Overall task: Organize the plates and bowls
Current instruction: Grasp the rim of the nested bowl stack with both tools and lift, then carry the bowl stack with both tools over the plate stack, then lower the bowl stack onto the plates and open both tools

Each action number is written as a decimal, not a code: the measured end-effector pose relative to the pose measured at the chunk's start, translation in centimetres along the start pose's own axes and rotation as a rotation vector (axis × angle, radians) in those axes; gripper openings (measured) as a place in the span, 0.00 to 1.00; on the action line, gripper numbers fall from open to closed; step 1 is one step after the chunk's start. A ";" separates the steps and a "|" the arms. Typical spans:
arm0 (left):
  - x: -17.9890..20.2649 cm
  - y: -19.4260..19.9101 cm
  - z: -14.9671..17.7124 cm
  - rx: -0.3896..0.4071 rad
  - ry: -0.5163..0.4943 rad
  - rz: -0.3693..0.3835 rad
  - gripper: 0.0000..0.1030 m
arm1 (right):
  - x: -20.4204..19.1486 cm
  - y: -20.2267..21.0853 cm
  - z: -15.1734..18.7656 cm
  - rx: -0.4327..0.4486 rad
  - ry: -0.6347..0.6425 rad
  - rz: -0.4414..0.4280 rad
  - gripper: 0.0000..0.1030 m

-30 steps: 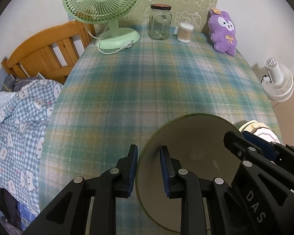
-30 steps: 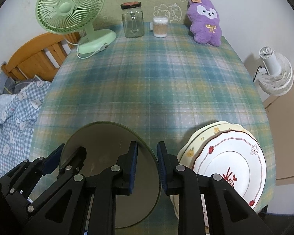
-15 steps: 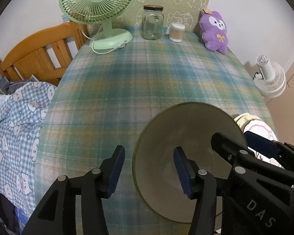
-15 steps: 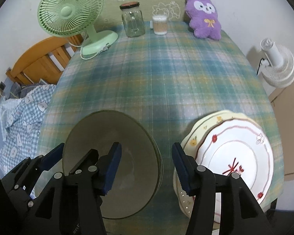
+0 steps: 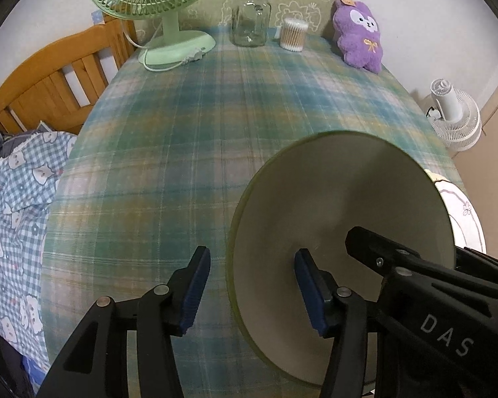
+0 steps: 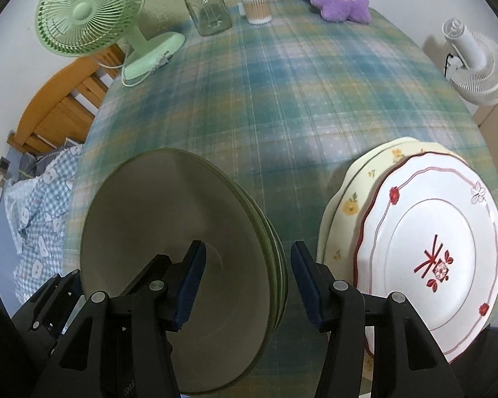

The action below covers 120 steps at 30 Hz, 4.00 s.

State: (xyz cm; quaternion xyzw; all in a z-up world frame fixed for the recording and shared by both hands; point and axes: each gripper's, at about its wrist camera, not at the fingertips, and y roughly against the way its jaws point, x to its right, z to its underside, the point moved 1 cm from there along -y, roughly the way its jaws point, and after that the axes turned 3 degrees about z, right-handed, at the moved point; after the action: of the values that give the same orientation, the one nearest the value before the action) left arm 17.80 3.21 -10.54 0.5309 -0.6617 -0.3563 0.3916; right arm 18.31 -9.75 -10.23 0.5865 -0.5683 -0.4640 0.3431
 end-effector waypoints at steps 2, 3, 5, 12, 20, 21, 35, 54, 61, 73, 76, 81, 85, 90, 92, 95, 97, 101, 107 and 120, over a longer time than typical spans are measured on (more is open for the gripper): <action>0.1 -0.1 0.1 0.002 -0.011 0.013 0.52 | 0.1 -0.2 0.0 -0.004 -0.011 0.000 0.50; 0.3 -0.1 0.1 0.006 -0.023 0.012 0.52 | 0.2 -0.2 0.1 -0.007 -0.013 -0.001 0.48; 0.7 -0.1 0.2 0.011 -0.043 0.012 0.51 | 0.2 -0.4 0.1 -0.014 -0.013 -0.001 0.40; 0.9 -0.1 0.1 0.008 -0.056 0.040 0.43 | 0.1 -0.4 0.0 -0.023 -0.005 0.007 0.39; 0.4 0.3 0.1 -0.020 -0.002 0.085 0.41 | -0.2 0.1 0.0 -0.017 -0.006 0.030 0.40; 0.4 0.4 0.1 -0.020 0.000 0.086 0.41 | -0.3 0.2 -0.1 -0.016 -0.005 0.033 0.40; 1.5 3.5 -0.6 0.021 -0.017 0.111 0.40 | 0.0 3.8 -0.1 0.021 -0.022 0.038 0.39; 9.6 5.7 -1.8 0.084 -0.029 0.089 0.40 | 7.1 8.4 -1.6 0.066 -0.013 0.006 0.39; 13.7 4.8 -1.5 0.068 -0.020 0.100 0.40 | 11.4 8.9 -1.4 0.051 -0.019 0.015 0.39; 18.7 1.6 -0.3 0.002 0.025 0.096 0.40 | 17.2 6.9 -1.2 -0.020 -0.007 0.023 0.39; 19.2 0.9 -0.2 -0.010 0.043 0.085 0.40 | 17.8 6.2 -1.3 -0.035 0.011 0.018 0.39; 20.0 0.6 0.0 0.007 0.051 0.055 0.40 | 18.2 5.7 -1.6 -0.038 0.039 0.006 0.39; 20.1 0.4 -0.1 0.013 0.071 0.042 0.40 | 18.2 5.6 -2.0 -0.040 0.063 0.003 0.39; 20.2 0.5 0.2 0.019 0.082 0.024 0.40 | 18.2 5.5 -1.9 -0.041 0.088 -0.004 0.40; 20.2 0.5 0.3 0.020 0.083 0.012 0.42 | 18.1 5.6 -1.9 -0.040 0.103 -0.004 0.40; 20.1 0.8 0.5 0.024 0.084 -0.004 0.52 | 18.3 5.8 -1.9 -0.033 0.113 0.003 0.49; 19.9 1.2 0.5 0.037 0.093 -0.010 0.59 | 18.6 6.2 -1.9 -0.009 0.104 0.015 0.58; 19.7 2.4 0.4 0.068 0.081 -0.020 0.72 | 18.9 7.4 -1.9 0.032 0.094 0.010 0.66; 19.2 4.4 -0.3 0.125 0.050 -0.043 0.79 | 17.6 9.9 -2.0 0.121 0.106 0.034 0.69; 12.7 10.1 -0.8 0.268 -0.018 -0.025 0.91 | 10.6 15.7 -0.8 0.326 0.056 0.153 0.75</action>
State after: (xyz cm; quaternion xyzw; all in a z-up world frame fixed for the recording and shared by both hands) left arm 12.60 -7.48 0.52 0.5833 -0.7002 -0.2745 0.3068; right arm 12.77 -22.10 2.95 0.6023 -0.6691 -0.3217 0.2934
